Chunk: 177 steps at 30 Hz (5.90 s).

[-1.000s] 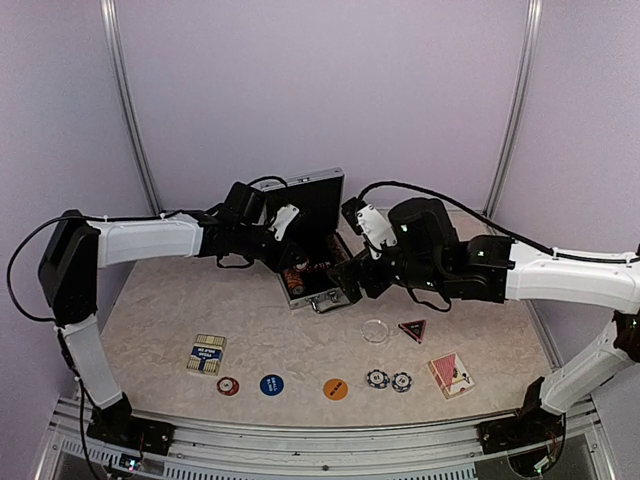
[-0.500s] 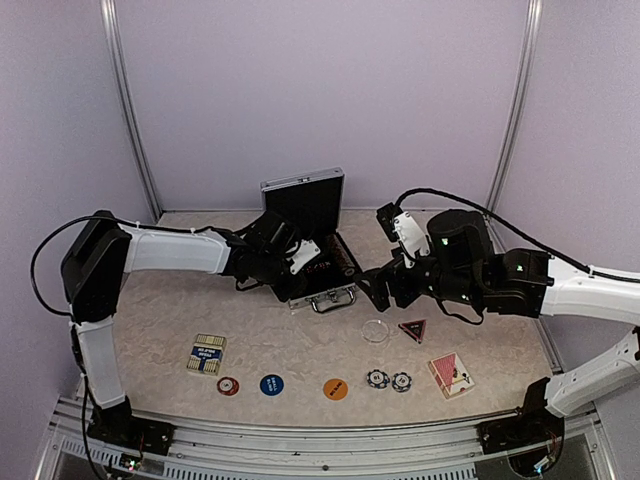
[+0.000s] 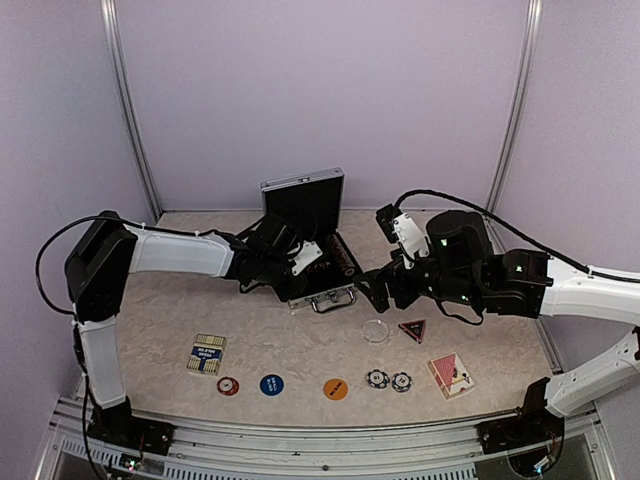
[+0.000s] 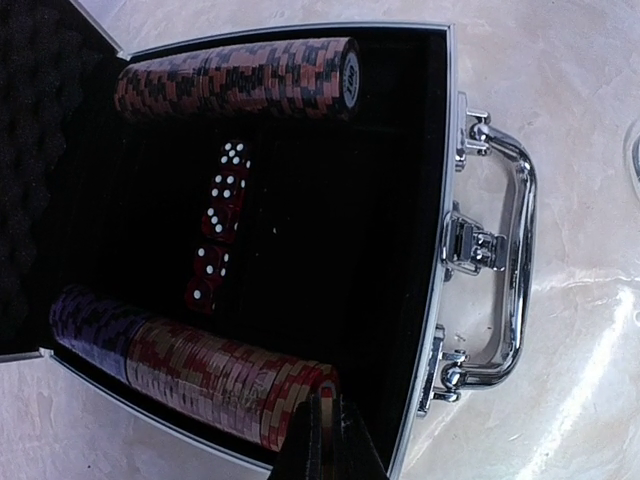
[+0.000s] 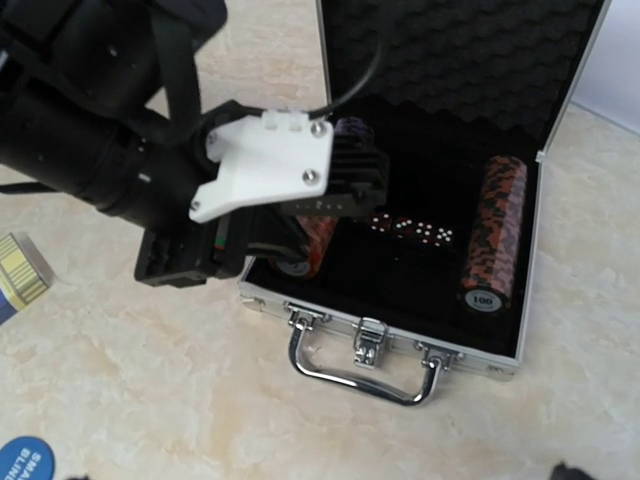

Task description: Pack up texas hold em set

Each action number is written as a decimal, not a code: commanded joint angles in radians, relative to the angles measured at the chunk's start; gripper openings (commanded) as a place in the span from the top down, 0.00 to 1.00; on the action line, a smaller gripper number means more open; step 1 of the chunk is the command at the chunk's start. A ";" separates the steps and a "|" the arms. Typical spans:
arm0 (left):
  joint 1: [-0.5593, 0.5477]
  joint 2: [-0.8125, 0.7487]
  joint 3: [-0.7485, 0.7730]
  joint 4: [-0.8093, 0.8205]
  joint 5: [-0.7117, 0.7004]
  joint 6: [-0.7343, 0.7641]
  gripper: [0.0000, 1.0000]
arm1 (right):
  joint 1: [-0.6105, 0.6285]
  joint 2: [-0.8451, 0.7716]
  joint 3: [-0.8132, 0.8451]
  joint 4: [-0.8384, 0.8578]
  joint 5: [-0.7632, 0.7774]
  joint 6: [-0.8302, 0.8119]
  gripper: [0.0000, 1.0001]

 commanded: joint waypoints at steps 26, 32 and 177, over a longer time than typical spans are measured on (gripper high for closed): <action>-0.021 0.022 -0.141 0.288 -0.127 0.087 1.00 | 0.006 0.043 0.044 0.023 -0.047 0.002 0.00; -0.041 0.032 -0.174 0.324 -0.186 0.136 1.00 | 0.007 0.040 0.042 0.027 -0.044 0.002 0.00; 0.310 -1.294 -0.599 -0.319 -0.347 -1.100 0.01 | 0.333 1.371 1.266 -0.484 -0.206 -0.122 0.23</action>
